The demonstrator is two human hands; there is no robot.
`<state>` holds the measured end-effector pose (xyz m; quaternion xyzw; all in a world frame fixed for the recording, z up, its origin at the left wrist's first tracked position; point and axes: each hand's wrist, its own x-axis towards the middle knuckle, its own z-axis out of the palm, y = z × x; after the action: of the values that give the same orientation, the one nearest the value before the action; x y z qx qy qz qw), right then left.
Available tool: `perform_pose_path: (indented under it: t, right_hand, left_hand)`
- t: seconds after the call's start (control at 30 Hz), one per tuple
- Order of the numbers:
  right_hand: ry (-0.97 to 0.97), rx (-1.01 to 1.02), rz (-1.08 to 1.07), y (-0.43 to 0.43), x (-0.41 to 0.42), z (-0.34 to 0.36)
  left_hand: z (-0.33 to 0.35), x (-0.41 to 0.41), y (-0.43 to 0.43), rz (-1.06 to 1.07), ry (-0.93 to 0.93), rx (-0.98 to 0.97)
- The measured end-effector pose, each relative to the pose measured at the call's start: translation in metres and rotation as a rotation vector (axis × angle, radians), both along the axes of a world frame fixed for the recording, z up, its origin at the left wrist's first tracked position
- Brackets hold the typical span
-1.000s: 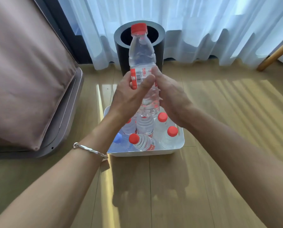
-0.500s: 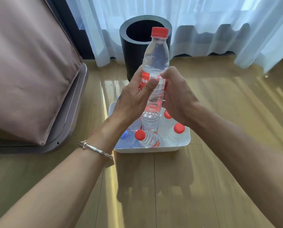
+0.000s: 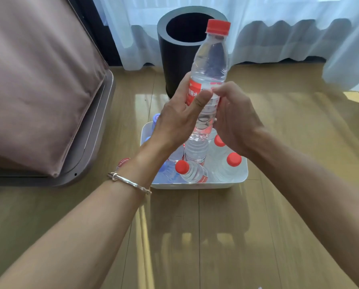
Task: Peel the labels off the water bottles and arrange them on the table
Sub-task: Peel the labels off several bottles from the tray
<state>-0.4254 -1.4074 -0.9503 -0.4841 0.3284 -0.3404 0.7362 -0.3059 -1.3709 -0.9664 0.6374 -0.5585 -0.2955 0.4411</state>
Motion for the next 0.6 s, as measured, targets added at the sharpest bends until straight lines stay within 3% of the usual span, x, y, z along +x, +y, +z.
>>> perform_pose_path:
  t: [0.2, 0.6]
  right_hand:
    - [0.108, -0.067, -0.05, -0.005, 0.002, -0.003]
    - [0.31, -0.214, -0.069, -0.004, 0.0, -0.006]
  left_hand:
    - [0.003, 0.006, -0.003, -0.039, 0.031, 0.09]
    - [0.036, 0.018, -0.01, -0.052, -0.163, 0.174]
